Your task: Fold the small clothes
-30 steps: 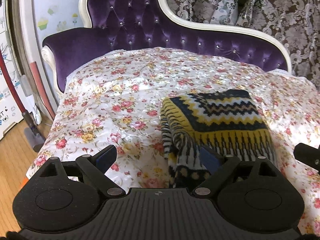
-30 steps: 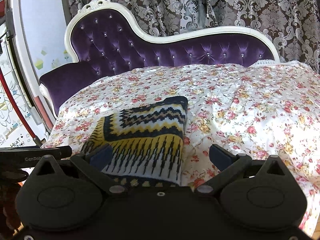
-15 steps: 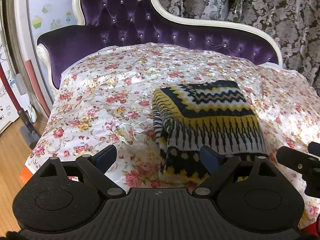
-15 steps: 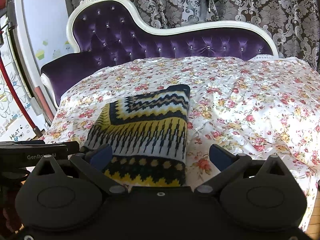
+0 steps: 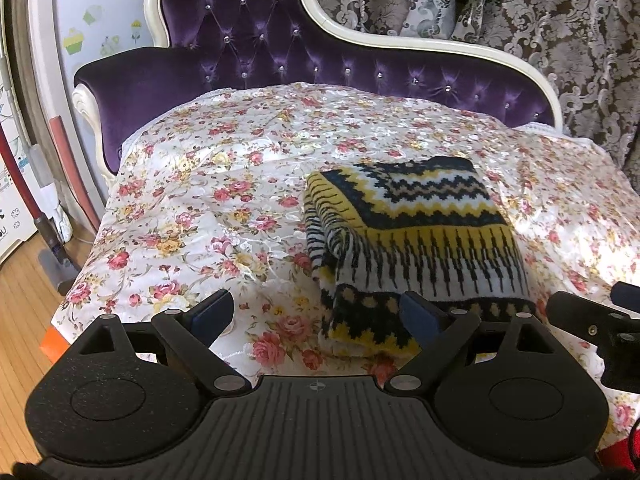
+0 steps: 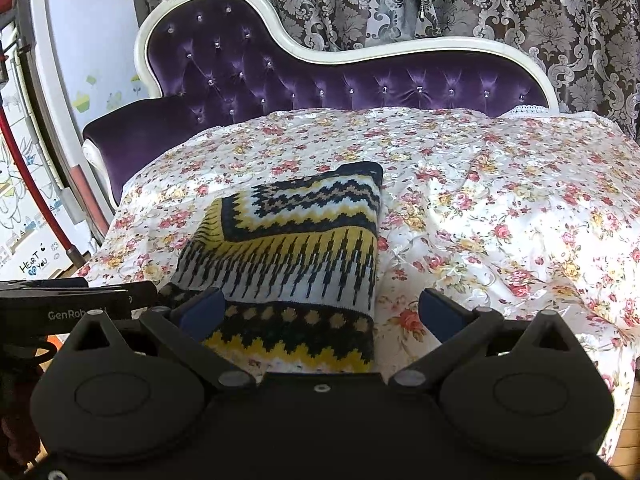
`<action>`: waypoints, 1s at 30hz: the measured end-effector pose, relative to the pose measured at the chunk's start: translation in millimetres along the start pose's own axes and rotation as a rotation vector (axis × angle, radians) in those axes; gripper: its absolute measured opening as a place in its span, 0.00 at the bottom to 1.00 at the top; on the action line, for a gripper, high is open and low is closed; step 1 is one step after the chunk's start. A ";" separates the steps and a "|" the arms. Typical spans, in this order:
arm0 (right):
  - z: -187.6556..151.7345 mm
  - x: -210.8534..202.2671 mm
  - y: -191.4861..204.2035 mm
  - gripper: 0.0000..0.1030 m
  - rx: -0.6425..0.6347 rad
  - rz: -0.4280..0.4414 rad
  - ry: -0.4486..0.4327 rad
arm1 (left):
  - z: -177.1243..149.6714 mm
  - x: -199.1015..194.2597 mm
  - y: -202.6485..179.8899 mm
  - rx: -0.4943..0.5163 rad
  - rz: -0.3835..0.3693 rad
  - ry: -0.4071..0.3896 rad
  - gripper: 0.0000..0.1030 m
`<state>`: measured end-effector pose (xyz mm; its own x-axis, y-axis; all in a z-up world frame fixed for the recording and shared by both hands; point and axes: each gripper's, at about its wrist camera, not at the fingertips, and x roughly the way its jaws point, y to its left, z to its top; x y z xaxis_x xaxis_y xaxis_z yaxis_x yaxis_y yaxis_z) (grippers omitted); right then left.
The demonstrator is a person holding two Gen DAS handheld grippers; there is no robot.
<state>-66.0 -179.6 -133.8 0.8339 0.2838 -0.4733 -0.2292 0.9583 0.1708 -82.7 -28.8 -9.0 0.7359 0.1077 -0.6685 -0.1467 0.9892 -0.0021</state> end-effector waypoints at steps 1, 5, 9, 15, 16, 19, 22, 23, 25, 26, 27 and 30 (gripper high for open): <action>0.0 0.1 0.1 1.00 0.000 0.000 0.000 | -0.2 -0.1 -0.2 -0.001 0.001 0.000 0.88; -0.1 0.9 -0.5 1.00 0.001 -0.001 0.004 | -0.3 0.1 -0.1 0.000 0.001 0.003 0.88; -0.2 1.6 -0.4 1.00 0.001 -0.001 0.007 | -0.9 1.1 -0.5 0.002 0.000 0.007 0.88; -0.4 3.4 -0.2 1.00 0.000 0.000 0.012 | -1.1 2.5 -0.6 0.002 -0.003 0.014 0.88; -0.4 3.5 -0.3 1.00 0.001 0.001 0.013 | -1.3 2.5 -0.7 0.002 -0.003 0.014 0.88; -0.6 4.0 -0.3 1.00 0.001 0.002 0.016 | -1.5 2.7 -1.0 0.002 -0.004 0.016 0.88; -1.0 4.4 -0.6 1.00 0.001 0.002 0.018 | -2.1 2.7 -1.5 0.003 -0.004 0.019 0.88; -1.2 4.6 -0.3 1.00 0.001 0.002 0.019 | -2.1 2.8 -1.7 0.002 -0.004 0.020 0.88; -1.2 4.8 -0.4 1.00 0.000 0.002 0.021 | -2.4 3.0 -1.4 0.003 -0.005 0.021 0.88; -1.4 4.7 -0.2 1.00 -0.001 0.002 0.021 | -2.5 2.9 -1.3 0.002 -0.004 0.021 0.88; -1.5 4.7 0.1 1.00 -0.001 0.003 0.021 | -2.2 3.2 -1.0 0.003 -0.006 0.021 0.88; -1.4 4.7 0.6 1.00 -0.001 0.003 0.022 | -2.1 3.4 -0.7 0.003 -0.006 0.021 0.88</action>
<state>-62.9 -177.7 -137.1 0.8221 0.2874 -0.4914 -0.2323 0.9574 0.1713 -81.5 -29.4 -12.8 0.7226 0.0997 -0.6841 -0.1407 0.9901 -0.0042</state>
